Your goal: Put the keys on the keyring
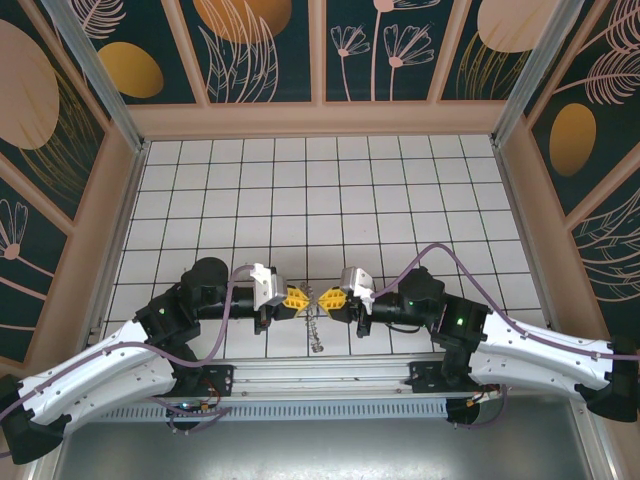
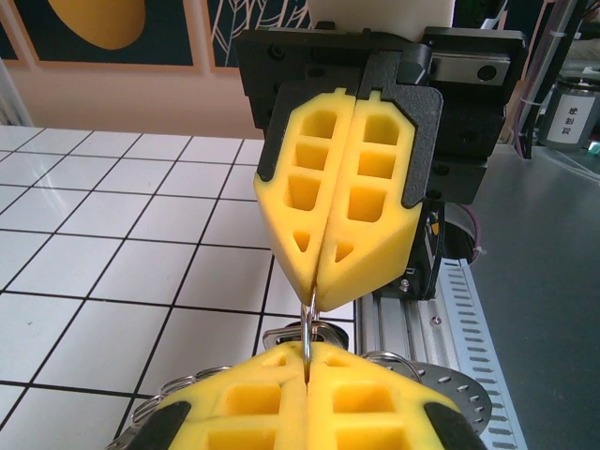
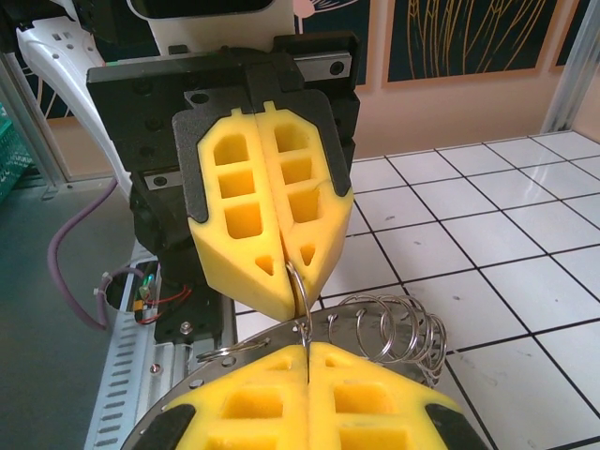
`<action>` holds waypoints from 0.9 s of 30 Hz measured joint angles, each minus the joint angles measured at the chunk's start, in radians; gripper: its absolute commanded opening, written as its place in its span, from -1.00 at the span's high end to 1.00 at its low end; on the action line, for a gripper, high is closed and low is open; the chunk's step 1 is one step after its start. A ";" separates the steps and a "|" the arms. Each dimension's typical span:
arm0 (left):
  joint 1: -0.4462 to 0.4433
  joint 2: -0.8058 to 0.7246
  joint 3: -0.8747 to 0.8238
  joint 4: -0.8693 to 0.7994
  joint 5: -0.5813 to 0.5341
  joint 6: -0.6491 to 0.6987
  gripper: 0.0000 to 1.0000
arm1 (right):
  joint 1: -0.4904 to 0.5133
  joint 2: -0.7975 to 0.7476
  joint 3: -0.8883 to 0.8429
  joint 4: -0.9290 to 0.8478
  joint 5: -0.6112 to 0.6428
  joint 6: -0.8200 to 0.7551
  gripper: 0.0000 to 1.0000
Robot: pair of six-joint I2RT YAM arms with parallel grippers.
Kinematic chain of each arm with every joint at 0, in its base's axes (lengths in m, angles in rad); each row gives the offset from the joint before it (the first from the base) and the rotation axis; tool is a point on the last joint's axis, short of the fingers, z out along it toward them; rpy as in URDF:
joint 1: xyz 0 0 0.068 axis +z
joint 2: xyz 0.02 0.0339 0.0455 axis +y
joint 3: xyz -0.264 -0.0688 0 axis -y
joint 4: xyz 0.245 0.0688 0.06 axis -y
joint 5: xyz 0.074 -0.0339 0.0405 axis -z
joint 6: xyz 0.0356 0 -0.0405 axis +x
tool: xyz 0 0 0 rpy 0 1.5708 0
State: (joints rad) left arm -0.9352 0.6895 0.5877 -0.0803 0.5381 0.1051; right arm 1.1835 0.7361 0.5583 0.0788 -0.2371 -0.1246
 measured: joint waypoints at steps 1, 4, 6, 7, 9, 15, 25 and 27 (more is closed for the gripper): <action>0.000 0.000 0.000 0.000 0.000 0.000 1.00 | 0.000 0.000 0.000 0.000 0.001 0.000 1.00; 0.000 0.000 0.000 0.000 0.000 0.000 1.00 | 0.000 0.000 0.000 -0.005 0.004 0.000 1.00; 0.000 0.000 0.000 0.000 -0.001 0.000 1.00 | 0.000 -0.002 0.000 -0.013 0.008 0.000 1.00; 0.000 0.000 0.000 0.000 -0.002 0.000 1.00 | 0.000 -0.005 0.000 -0.016 0.008 0.000 1.00; 0.000 0.000 0.000 0.000 -0.003 0.000 1.00 | 0.000 -0.009 0.000 -0.024 0.011 0.000 1.00; 0.000 0.002 0.000 0.000 -0.003 0.000 1.00 | -0.005 -0.012 0.000 -0.030 0.023 0.000 1.00; 0.000 0.003 0.000 -0.001 -0.003 0.000 1.00 | -0.006 -0.024 -0.005 -0.022 0.006 0.000 1.00; 0.000 0.003 0.000 -0.001 -0.003 0.000 1.00 | -0.006 -0.027 -0.009 -0.023 0.003 0.001 1.00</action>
State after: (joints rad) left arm -0.9352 0.6930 0.5877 -0.0814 0.5350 0.1051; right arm 1.1778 0.7094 0.5491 0.0563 -0.2340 -0.1234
